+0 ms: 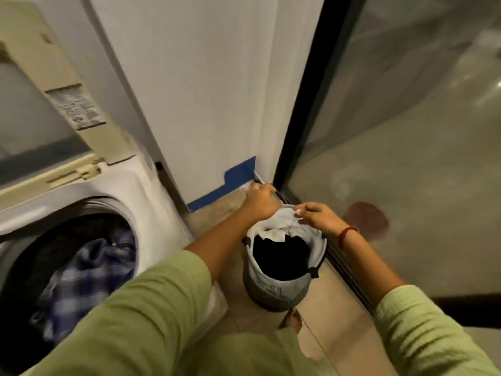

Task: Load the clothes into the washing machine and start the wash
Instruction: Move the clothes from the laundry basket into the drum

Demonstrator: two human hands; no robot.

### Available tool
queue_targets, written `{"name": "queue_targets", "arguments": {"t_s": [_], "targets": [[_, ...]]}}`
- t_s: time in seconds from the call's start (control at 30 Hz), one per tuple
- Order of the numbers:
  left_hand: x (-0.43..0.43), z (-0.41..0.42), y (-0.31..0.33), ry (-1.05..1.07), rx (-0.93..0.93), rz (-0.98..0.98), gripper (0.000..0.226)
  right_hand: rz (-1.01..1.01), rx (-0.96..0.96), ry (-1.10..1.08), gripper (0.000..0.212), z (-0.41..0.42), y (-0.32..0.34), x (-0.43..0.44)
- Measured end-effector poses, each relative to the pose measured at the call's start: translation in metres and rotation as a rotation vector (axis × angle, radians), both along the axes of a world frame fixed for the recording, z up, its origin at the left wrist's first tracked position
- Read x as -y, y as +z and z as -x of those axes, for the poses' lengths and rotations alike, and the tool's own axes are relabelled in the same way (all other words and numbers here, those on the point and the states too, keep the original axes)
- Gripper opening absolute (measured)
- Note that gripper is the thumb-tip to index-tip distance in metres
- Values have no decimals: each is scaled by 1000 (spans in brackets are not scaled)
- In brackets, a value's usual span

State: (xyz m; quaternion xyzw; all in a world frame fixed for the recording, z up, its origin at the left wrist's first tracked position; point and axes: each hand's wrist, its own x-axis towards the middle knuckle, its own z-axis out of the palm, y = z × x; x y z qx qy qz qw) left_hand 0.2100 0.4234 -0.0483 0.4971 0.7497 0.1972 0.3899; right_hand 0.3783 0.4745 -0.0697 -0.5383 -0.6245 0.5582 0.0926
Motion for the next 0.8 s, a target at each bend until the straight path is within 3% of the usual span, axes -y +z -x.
{"name": "queue_targets", "arguments": {"t_s": [0.17, 0.4, 0.57, 0.7, 0.77, 0.8], "targets": [[-45, -23, -106, -17, -28, 263, 57, 48, 192, 111, 31, -32, -107, -47], [-49, -72, -300, -130, -58, 384, 65, 195, 443, 298, 58, -51, -283, -94], [-75, -94, -436, 136, 17, 326, 77, 334, 488, 171, 89, -48, -433, -103], [-61, -102, -529, 237, 77, 514, 95, 477, 571, 118, 117, -34, -522, -82], [-41, -108, -556, 247, 200, 618, 93, 489, 610, 118, 120, -28, -554, -67], [-32, -112, -561, 235, 245, 649, 89, 441, 624, 147, 110, -26, -566, -60]]}}
